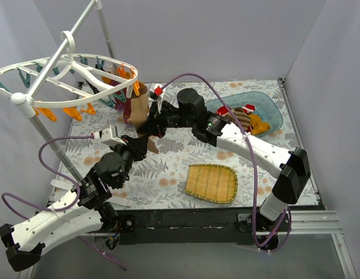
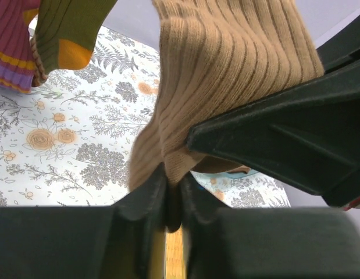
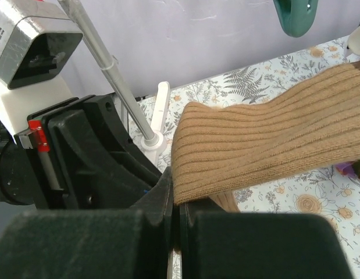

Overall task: Remove the socks clipped to the hanger
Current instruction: Remove the sock from the hanger.

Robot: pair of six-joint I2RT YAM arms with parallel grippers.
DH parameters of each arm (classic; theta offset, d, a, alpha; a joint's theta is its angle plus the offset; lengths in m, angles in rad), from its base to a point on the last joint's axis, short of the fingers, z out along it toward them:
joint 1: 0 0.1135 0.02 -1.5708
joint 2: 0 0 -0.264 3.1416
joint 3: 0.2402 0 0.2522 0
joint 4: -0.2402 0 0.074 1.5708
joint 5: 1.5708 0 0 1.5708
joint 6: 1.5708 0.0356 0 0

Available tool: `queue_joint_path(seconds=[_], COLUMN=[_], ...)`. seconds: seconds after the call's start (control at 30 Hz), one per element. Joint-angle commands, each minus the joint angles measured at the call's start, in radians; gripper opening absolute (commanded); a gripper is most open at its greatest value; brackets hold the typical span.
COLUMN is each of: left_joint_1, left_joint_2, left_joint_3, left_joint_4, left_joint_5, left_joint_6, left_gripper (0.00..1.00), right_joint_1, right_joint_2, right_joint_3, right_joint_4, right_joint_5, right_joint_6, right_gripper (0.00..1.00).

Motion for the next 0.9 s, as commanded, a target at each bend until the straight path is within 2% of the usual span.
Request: queue_joint_path(seconds=[0.0,0.07,0.1,0.17,0.2,0.23,0.3,0.33,0.43,0.57,0.7,0.87], left_joint_1=[-0.004,-0.002,-0.004,-0.004,-0.002,-0.002,-0.002,-0.004,-0.004,-0.002,-0.002,-0.002], left_joint_2=[-0.009,-0.009,-0.012,-0.023,-0.028,-0.037,-0.041,-0.041,-0.035,-0.034,-0.028,-0.009], left_joint_3=[-0.014,-0.014,-0.012,-0.012,-0.014,-0.017,-0.017,-0.014,-0.009,-0.011,0.0,0.034], left_joint_4=[0.004,-0.015,-0.022,-0.041,-0.044,-0.055,-0.065,-0.079,-0.113,-0.121,-0.128,-0.138], left_joint_5=[-0.054,-0.064,-0.071,-0.075,-0.077,-0.075,-0.068,-0.066,-0.06,-0.046,-0.041,-0.014], left_joint_6=[0.007,-0.003,-0.01,-0.019,-0.024,-0.026,-0.036,-0.041,-0.064,-0.075,-0.075,-0.082], left_gripper=[0.0,0.0,0.0,0.0,0.0,0.0,0.0,0.0,0.0,0.0,0.0,0.0], right_joint_1=[0.007,0.007,0.008,0.007,0.008,0.007,0.007,0.004,-0.039,-0.13,-0.202,-0.272], right_joint_2=[0.018,0.021,0.021,0.023,0.021,0.015,0.004,-0.014,-0.051,-0.065,-0.036,0.081], right_joint_3=[0.043,0.043,0.041,0.029,0.023,0.017,-0.017,-0.032,-0.1,-0.146,-0.117,-0.002], right_joint_4=[0.041,0.043,0.044,0.054,0.057,0.06,0.072,0.09,0.144,0.253,0.323,0.434], right_joint_5=[-0.027,-0.025,-0.019,-0.002,0.007,0.036,0.076,0.129,0.172,0.13,0.082,-0.074], right_joint_6=[0.022,0.023,0.025,0.022,0.017,0.016,0.005,-0.003,0.037,0.106,0.14,0.215], right_gripper=[0.01,0.04,0.14,0.24,0.37,0.45,0.59,0.61,0.65,0.66,0.66,0.65])
